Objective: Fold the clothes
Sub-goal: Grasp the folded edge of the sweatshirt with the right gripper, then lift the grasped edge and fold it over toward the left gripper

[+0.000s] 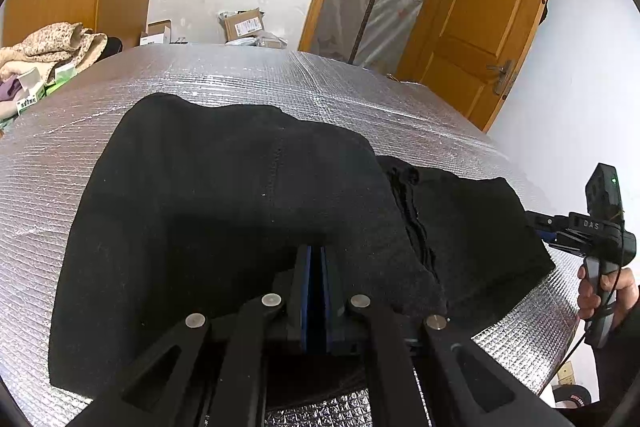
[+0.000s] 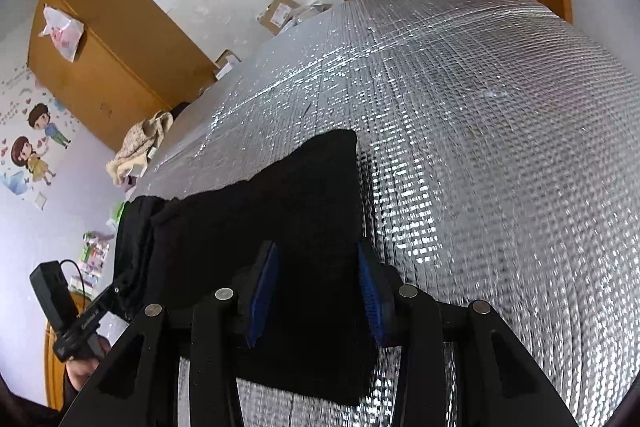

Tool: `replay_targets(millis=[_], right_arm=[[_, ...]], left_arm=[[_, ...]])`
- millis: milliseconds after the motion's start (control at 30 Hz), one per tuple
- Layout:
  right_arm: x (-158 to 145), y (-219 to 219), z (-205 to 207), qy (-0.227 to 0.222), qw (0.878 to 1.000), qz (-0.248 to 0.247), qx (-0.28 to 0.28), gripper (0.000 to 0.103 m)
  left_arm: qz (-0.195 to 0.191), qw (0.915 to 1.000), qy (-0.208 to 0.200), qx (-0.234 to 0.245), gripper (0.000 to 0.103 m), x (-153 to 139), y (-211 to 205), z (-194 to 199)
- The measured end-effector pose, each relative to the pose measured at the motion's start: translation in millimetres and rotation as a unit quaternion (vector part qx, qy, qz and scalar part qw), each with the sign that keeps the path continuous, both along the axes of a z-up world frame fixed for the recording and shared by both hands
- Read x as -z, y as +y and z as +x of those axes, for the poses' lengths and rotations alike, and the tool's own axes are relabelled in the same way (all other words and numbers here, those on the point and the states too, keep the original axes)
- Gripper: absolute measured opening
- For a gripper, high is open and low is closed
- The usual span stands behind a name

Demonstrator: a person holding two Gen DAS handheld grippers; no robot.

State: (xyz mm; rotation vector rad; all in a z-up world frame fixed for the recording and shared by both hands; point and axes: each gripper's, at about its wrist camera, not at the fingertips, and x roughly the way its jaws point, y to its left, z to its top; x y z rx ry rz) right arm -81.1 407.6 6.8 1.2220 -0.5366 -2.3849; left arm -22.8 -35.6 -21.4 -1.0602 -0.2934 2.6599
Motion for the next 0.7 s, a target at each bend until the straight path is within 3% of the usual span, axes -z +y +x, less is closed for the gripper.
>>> replay_targets(millis=[33, 167, 300, 400, 700], right_arm=[[-0.3, -0.1, -0.8, -0.001, 1.000, 0.002, -0.001, 0.041], [0.8, 3.9, -1.7, -0.014, 1.000, 0.007, 0.002, 0.022], [3.1, 9.7, -4.4, -0.026, 1.000, -0.016, 0.000, 0.020], [-0.2, 10.5, -5.4, -0.024, 0.999, -0.028, 0.004, 0.012], [-62.4, 0.2, -1.9, 0.044, 0.994, -0.101, -0.023, 0.011]], left_arm=[[0.000, 1.0000, 0.000, 0.000, 0.004, -0.1, 0.0, -0.1], [0.000, 1.0000, 0.000, 0.000, 0.004, 0.3, -0.7, 0.3], [-0.001, 1.0000, 0.000, 0.001, 0.004, 0.4, -0.8, 0.6], [0.000, 1.0000, 0.000, 0.001, 0.004, -0.3, -1.7, -0.3], [0.004, 1.0000, 0.001, 0.003, 0.004, -3.2, -2.6, 0.0]])
